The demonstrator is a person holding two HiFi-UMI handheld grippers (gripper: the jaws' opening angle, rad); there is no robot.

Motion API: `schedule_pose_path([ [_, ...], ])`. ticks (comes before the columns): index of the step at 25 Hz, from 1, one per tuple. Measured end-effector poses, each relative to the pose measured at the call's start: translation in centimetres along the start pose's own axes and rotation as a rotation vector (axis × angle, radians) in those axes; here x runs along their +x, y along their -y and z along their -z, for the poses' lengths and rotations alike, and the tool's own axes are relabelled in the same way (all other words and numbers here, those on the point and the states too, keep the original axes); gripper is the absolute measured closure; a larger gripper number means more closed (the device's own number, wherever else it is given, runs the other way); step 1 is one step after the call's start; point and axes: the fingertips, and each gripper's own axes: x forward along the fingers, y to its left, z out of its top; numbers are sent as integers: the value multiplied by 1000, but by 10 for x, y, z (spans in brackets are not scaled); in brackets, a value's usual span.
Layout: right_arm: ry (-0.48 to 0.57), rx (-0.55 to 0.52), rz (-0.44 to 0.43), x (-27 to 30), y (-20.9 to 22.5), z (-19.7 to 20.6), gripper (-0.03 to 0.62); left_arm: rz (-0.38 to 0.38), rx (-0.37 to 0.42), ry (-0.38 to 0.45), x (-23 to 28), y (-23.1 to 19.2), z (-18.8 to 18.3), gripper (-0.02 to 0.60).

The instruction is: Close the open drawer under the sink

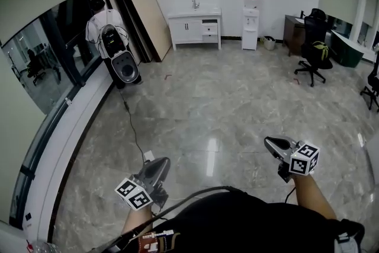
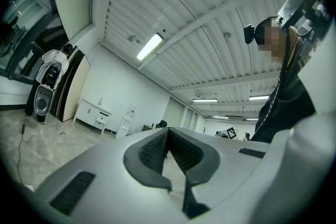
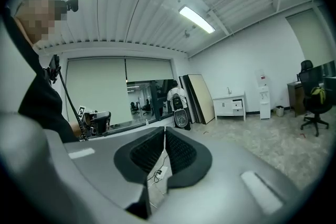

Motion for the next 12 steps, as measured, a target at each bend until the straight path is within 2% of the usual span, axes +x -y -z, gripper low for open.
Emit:
schedule_pose_path([
  [6, 3, 43, 16, -7, 72, -4, 591, -10, -14, -50, 68, -8, 13, 581],
  [12, 14, 71, 87, 9, 125, -9, 591, 47, -15, -76, 133, -51, 7, 581],
])
